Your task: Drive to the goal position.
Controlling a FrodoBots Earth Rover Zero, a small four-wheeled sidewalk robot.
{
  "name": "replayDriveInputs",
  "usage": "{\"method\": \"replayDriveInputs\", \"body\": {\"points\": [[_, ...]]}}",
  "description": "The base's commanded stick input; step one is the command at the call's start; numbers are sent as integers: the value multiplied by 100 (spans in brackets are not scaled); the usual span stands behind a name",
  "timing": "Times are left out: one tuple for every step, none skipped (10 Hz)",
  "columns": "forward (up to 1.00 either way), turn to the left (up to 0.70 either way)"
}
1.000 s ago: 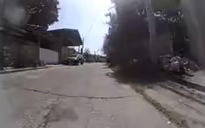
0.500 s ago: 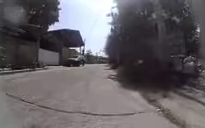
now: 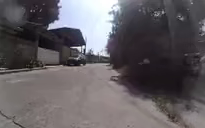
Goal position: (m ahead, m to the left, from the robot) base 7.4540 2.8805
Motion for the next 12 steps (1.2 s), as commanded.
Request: {"method": "replayDriveInputs", "body": {"points": [[100, 0], [100, 0], [100, 0], [100, 0], [100, 0], [100, 0], [100, 0], [100, 0], [100, 0], [100, 0], [100, 0], [100, 0]]}}
